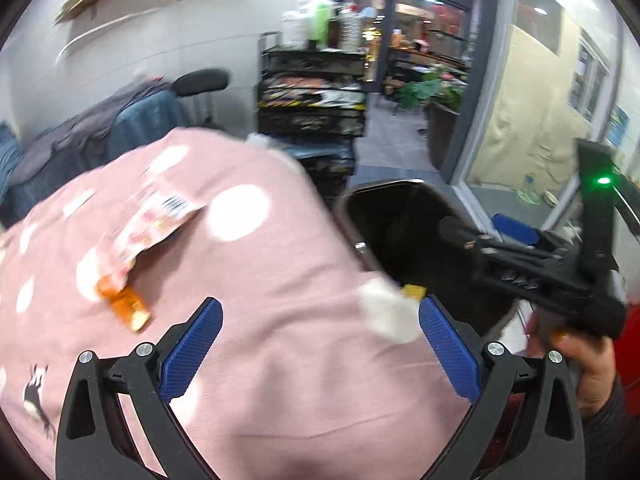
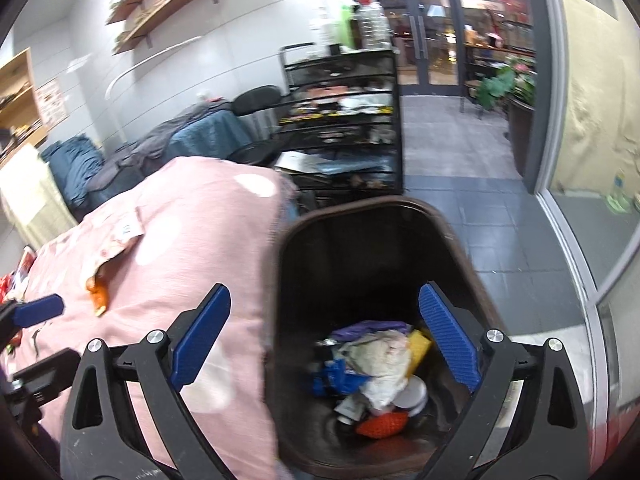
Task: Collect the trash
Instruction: 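Move both grippers back to the table toward the orange peel and pink wrapper, then grasp the orange peel with the left gripper while the right grasps the pink snack wrapper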
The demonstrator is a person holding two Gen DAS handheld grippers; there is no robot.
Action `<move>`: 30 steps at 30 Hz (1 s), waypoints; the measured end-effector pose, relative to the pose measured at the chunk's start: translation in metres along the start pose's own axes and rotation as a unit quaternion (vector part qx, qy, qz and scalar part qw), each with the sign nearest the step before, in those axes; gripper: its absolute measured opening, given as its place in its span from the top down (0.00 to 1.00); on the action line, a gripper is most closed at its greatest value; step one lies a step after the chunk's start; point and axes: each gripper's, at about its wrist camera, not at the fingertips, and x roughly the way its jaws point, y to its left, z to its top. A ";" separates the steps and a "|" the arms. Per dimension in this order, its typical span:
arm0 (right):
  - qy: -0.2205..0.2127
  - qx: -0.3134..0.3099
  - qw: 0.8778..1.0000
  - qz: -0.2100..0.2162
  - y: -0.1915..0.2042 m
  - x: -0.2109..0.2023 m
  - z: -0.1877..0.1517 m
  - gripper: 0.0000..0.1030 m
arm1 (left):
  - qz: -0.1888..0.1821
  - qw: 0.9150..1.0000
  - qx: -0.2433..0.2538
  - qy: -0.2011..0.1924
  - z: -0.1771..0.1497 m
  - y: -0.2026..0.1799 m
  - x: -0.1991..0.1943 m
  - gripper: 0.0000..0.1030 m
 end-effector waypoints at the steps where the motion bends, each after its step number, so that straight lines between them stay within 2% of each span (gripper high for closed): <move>1: 0.001 -0.007 1.000 0.006 0.008 0.001 0.002 0.08 | 0.005 1.000 -0.008 0.002 -0.001 0.009 -0.001 0.05; 6: 0.004 -0.049 0.998 0.048 0.051 0.006 0.009 0.08 | 0.064 0.997 -0.050 0.015 -0.009 0.066 0.004 0.05; 10: 0.017 -0.070 0.993 0.092 0.082 0.013 0.015 0.08 | 0.095 0.990 -0.088 0.054 -0.013 0.112 0.018 0.06; 15: 0.014 -0.106 0.988 0.115 0.121 0.017 0.020 0.08 | 0.110 0.984 -0.101 0.101 -0.009 0.147 0.042 0.11; 20: 0.013 -0.123 0.984 0.129 0.147 0.018 0.022 0.08 | 0.127 0.979 -0.079 0.140 -0.003 0.159 0.068 0.16; 24: 0.018 -0.132 0.982 0.131 0.158 0.020 0.023 0.08 | 0.133 0.974 -0.082 0.164 -0.003 0.168 0.083 0.34; 27: 0.025 -0.142 0.980 0.135 0.164 0.026 0.027 0.08 | 0.126 0.977 -0.089 0.149 -0.005 0.170 0.073 0.58; 30: 0.038 -0.147 0.977 0.149 0.170 0.035 0.028 0.08 | 0.125 0.978 -0.109 0.128 -0.013 0.178 0.057 0.71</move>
